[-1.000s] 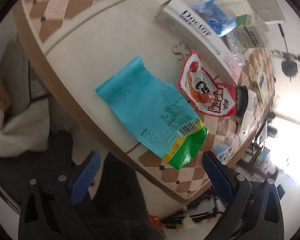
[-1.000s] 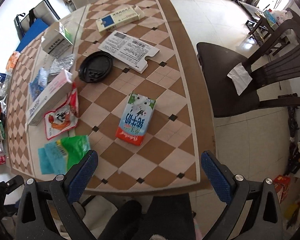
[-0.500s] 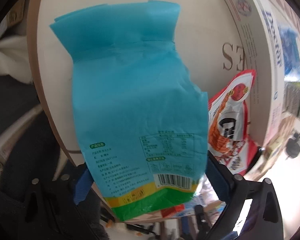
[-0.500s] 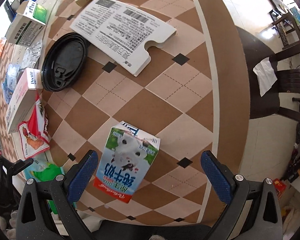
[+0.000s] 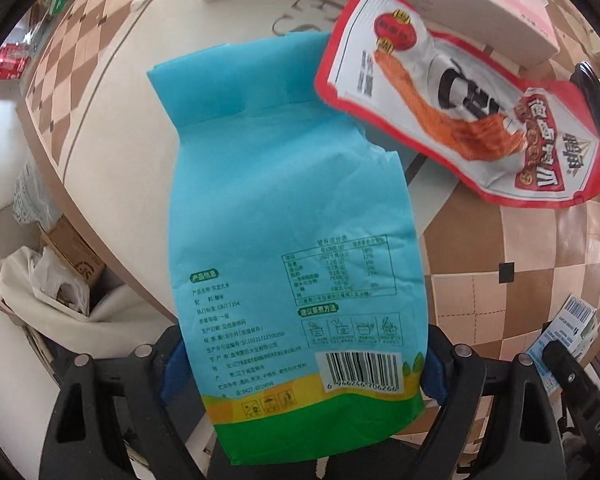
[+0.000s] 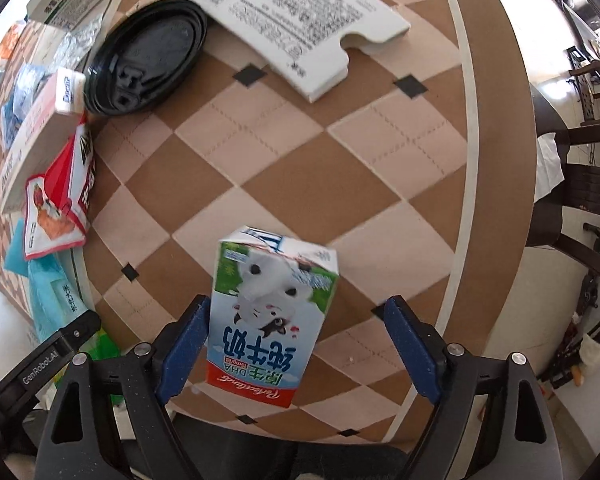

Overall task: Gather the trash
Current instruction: 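Grasp the blue-green snack bag with the left tool while the right tool grasps the white milk carton, then carry both items to the white bin and open both tools to drop them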

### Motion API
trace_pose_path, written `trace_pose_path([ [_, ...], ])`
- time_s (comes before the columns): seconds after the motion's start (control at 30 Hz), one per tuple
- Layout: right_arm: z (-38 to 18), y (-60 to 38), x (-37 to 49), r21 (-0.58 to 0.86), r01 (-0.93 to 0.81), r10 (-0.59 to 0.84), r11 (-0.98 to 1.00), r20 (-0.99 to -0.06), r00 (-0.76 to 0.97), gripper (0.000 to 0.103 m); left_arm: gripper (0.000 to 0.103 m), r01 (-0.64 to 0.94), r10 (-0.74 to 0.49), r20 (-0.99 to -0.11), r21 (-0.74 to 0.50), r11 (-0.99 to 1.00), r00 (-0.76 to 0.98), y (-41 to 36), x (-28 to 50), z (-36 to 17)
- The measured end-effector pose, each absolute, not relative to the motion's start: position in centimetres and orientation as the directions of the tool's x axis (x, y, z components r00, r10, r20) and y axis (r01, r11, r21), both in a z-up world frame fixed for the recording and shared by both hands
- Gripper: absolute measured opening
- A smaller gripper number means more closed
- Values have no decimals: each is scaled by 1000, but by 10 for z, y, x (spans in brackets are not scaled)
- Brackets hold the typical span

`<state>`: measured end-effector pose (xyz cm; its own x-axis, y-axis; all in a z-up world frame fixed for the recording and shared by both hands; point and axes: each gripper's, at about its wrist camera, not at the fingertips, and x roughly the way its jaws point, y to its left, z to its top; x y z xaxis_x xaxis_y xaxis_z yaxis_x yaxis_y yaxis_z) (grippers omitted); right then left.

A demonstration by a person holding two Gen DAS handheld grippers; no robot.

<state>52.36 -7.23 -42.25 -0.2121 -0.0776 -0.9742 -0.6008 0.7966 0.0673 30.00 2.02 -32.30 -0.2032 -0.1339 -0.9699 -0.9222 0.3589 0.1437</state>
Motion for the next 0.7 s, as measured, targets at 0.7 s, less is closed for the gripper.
trace_pose_path([
  [0.7, -397, -92, 503, 100, -722, 24, 685, -993, -115, 51, 85, -913, 27, -990, 141, 383, -142, -22, 285, -290],
])
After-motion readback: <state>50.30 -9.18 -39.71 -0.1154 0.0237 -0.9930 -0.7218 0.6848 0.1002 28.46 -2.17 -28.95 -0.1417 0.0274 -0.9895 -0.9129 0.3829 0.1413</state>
